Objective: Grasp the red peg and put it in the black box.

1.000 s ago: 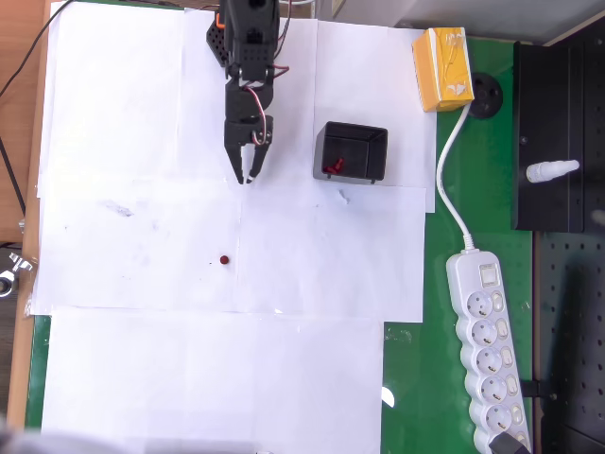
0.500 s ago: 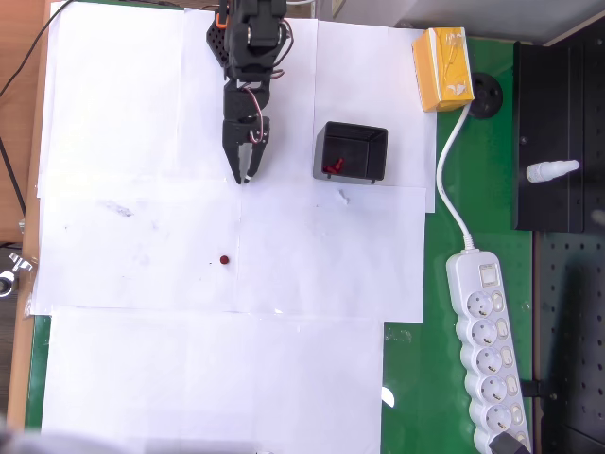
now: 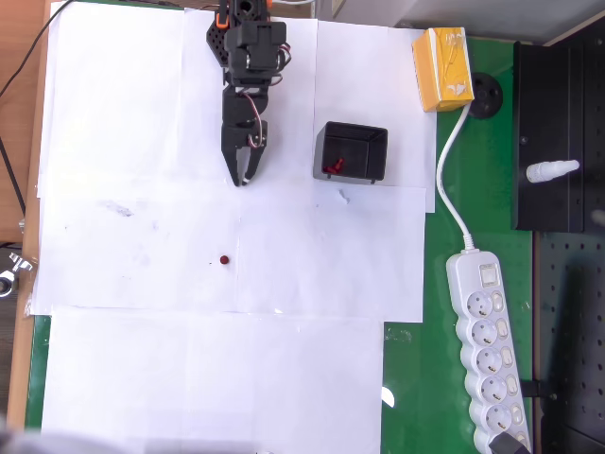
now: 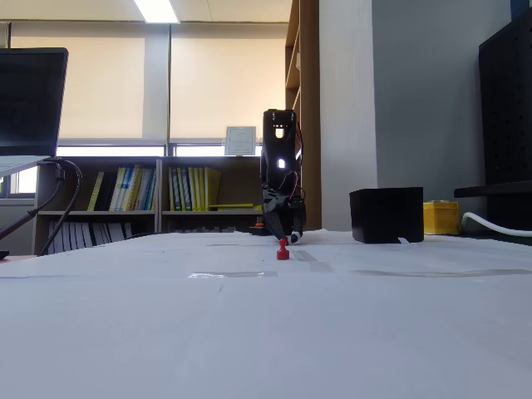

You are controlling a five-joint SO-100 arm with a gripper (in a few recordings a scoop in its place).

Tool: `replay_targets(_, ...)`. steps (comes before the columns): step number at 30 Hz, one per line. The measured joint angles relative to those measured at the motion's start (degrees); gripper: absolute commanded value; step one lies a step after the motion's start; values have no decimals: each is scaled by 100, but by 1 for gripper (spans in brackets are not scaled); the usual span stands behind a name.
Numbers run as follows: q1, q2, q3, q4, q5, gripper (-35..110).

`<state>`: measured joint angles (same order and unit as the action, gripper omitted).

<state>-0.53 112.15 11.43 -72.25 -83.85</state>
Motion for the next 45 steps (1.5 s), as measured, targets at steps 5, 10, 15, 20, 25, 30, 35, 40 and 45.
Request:
replay_targets(5,0,255,422,9,0,8)
replay_targets(10,0,413,932,316,0,12)
replay_targets(15,0,413,1433,809,62,16)
replay_targets(20,-26,413,1784,1248,62,21)
replay_targets(25,-26,422,2197,1626,62,21)
replay_targets(30,18,677,2751,1890,62,22)
replay_targets(35,114,976,3146,1898,18,28)
replay_targets(40,299,1028,3217,1890,-79,31)
replay_targets(45,545,1178,3384,1890,-185,31)
